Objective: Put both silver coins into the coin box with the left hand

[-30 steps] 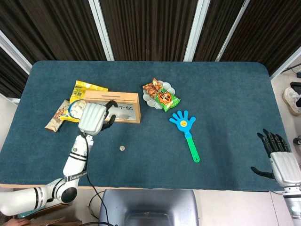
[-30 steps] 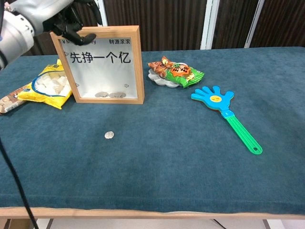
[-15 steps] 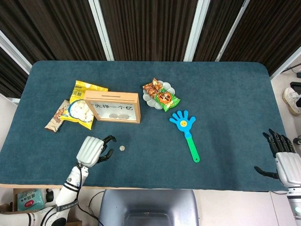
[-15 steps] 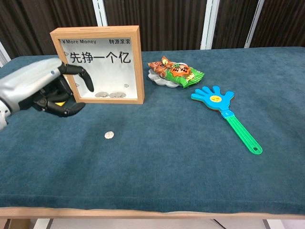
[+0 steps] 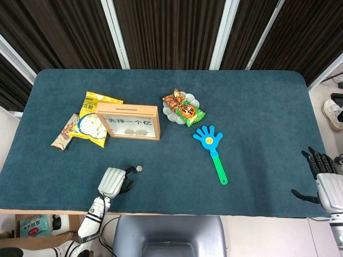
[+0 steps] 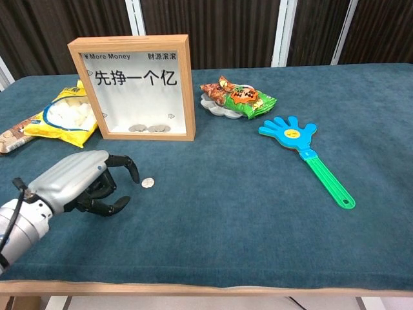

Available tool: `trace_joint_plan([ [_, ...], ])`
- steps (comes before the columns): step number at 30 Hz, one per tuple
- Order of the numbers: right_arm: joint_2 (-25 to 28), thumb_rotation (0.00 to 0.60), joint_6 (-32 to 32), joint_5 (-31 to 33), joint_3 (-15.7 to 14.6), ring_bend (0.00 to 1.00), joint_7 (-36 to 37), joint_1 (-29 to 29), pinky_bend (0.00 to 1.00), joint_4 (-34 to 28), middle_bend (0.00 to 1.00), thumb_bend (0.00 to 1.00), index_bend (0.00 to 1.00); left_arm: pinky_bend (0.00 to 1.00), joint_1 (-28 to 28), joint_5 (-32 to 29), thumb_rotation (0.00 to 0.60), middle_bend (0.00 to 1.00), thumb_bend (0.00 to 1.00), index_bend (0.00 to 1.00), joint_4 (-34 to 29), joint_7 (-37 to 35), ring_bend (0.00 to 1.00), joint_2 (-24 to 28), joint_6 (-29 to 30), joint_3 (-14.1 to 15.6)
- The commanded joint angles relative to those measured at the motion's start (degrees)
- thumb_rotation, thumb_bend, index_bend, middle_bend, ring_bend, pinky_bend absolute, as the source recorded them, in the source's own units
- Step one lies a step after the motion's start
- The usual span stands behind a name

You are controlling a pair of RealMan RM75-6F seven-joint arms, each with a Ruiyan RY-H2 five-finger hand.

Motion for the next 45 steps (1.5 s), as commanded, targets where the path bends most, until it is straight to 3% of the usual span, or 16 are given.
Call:
trace_joint_plan([
  [1,0.17,0.600,0.18,0.12,0.08,0.00,0.52,-0.15,0.00,0.12,0.00,0.15,0.00,1.00,0.14,-0.43,0.600,1.00,0.41,0.41,2.02,-0.51,1.00,-2.03,-1.25,-1.43],
  [9,0.39,0.600,0.41,-0.58,-0.20,0.00,0.83,-0.32,0.00,0.05,0.00,0.15,0.00,1.00,-0.76,-1.24,0.600,1.00,0.41,0.41,7.02,2.97,1.00,-5.88,-2.45,-4.35],
  [18,0.56,0.600,0.56,-0.82,-0.21,0.00,1.46,-0.40,0.00,0.10,0.00,0.15,0.00,1.00,-1.22,-1.81,0.600,1.00,0.41,0.42,8.60,4.11,1.00,-7.22,-3.41,-6.47],
  [45,0.86,0.600,1.48,-1.72,-0.40,0.00,2.03,-0.82,0.00,0.08,0.00,0.15,0.00,1.00,-1.65,-0.74,0.600,1.00,0.41,0.43,10.75,6.22,1.00,-9.08,-4.69,-7.24],
])
